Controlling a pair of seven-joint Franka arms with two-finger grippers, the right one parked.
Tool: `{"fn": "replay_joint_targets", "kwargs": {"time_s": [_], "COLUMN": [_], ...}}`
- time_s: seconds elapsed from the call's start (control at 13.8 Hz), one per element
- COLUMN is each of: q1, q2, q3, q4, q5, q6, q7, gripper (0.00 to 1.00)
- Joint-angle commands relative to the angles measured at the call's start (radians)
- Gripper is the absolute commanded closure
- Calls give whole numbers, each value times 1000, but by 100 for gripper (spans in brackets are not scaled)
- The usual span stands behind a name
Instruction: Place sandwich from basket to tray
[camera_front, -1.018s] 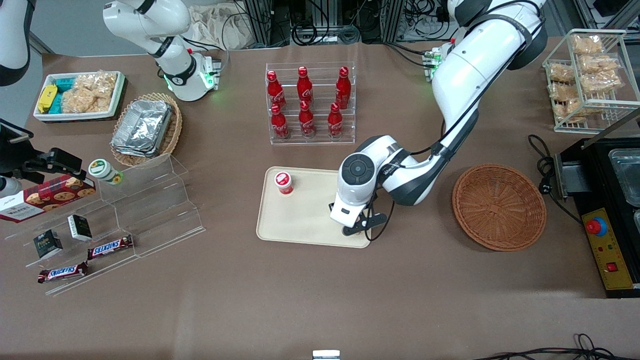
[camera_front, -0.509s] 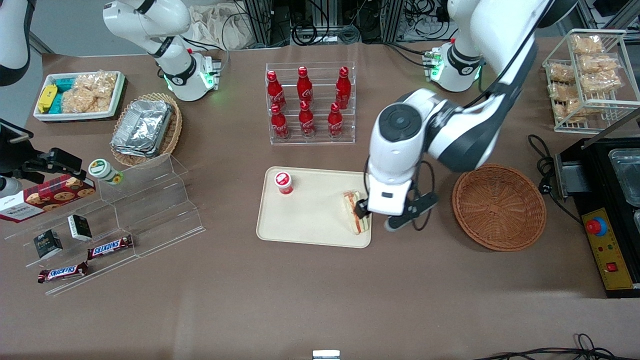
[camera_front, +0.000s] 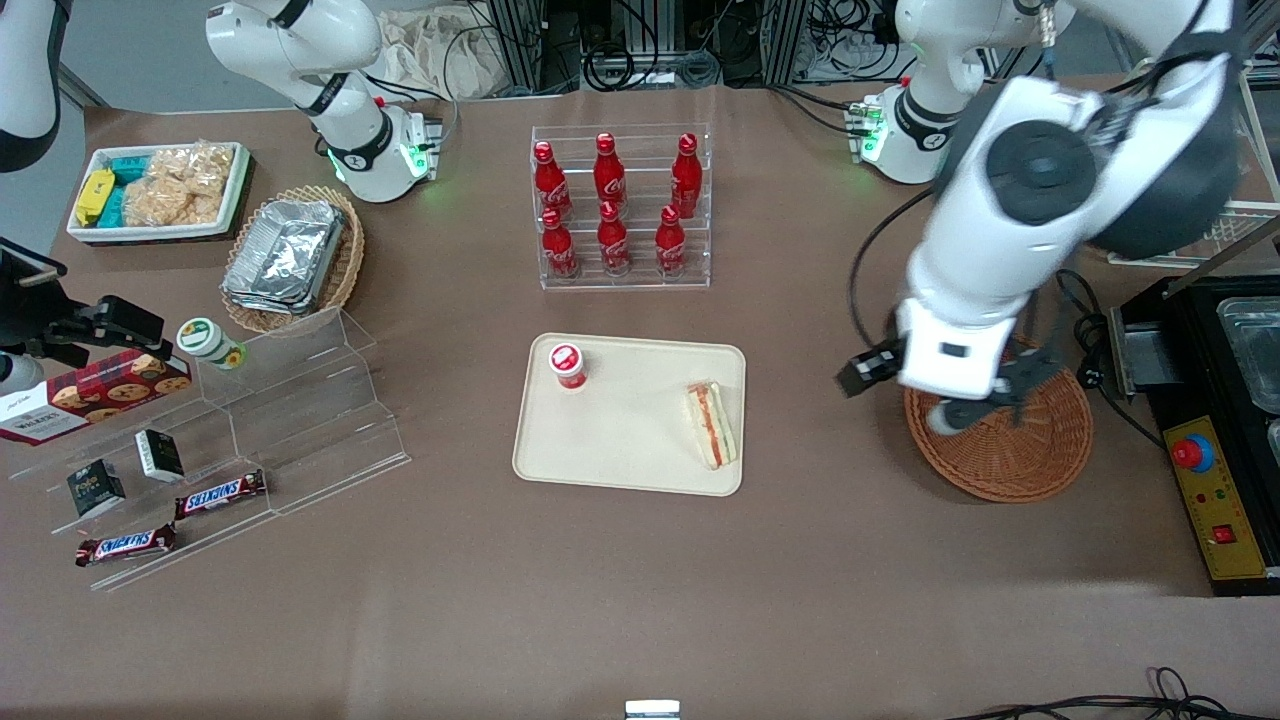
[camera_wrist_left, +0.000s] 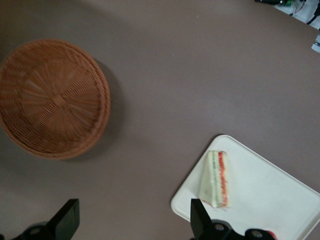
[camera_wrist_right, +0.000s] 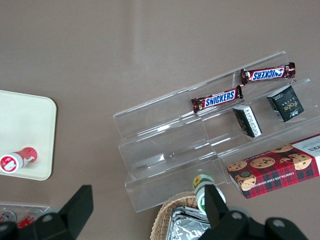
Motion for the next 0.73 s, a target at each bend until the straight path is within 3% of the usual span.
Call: {"fn": "replay_joint_targets", "kwargs": {"time_s": [0.0, 0.29, 0.65], "q1": [-22, -86, -100], "q2": [-93, -184, -274], "q3": [158, 362, 494], "q4": [-37, -82, -173], "q5": [-94, -143, -157], "q6": [-58, -100, -99], "q7": [254, 520, 738], "gripper": [0, 0, 0]}}
